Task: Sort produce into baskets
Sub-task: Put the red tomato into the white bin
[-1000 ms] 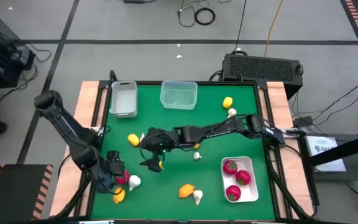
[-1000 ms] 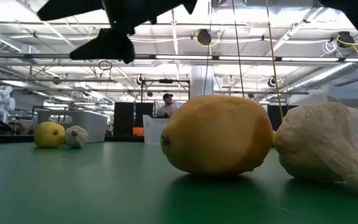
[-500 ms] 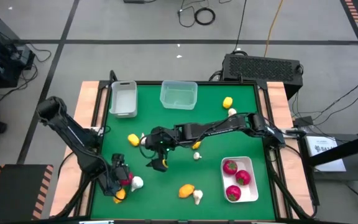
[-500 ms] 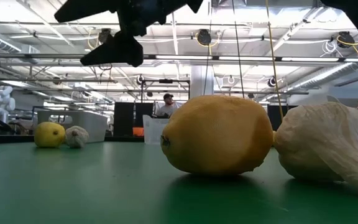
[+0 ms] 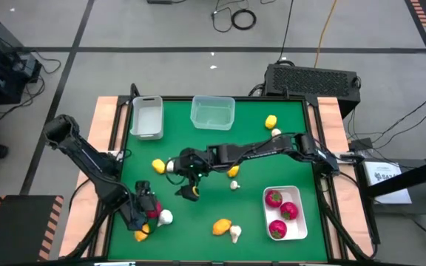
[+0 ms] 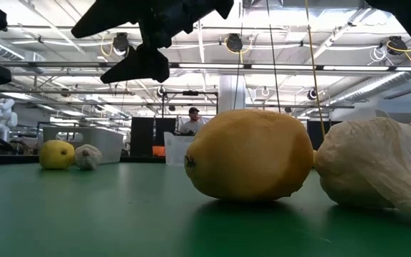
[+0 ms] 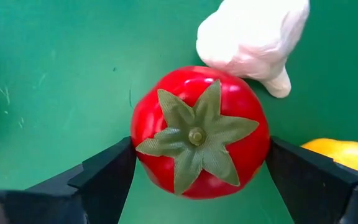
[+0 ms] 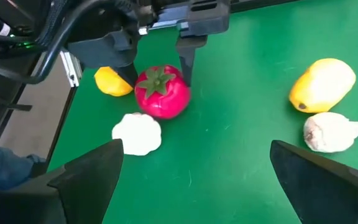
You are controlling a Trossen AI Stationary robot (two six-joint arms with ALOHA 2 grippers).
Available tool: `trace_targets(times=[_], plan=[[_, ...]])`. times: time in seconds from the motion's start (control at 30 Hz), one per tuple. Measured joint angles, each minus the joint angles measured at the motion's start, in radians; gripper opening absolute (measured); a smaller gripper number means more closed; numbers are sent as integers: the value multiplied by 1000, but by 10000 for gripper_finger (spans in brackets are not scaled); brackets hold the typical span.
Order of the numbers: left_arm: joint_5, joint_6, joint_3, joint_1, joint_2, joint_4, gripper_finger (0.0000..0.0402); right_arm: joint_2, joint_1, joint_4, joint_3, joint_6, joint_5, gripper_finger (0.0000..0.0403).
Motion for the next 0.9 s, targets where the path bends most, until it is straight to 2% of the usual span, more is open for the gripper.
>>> trace_targets(times=[0.1, 0.27, 0.4, 0.63, 0.9], plan=[[8, 0, 0, 11, 0, -1, 343, 0, -5, -1, 0, 0, 0, 396], [35, -1, -1, 31, -12, -5, 309, 0, -7, -4, 0, 4, 0, 396], [40, 0, 15, 56, -50, -60, 297, -13, -13, -27, -1, -5, 9, 396], [-8, 1, 62, 139, -241, -173, 294, -75, -28, -77, 0, -68, 13, 396], [-78, -28, 79, 307, -509, -88, 294, -104, -25, -53, -1, -135, 10, 396]])
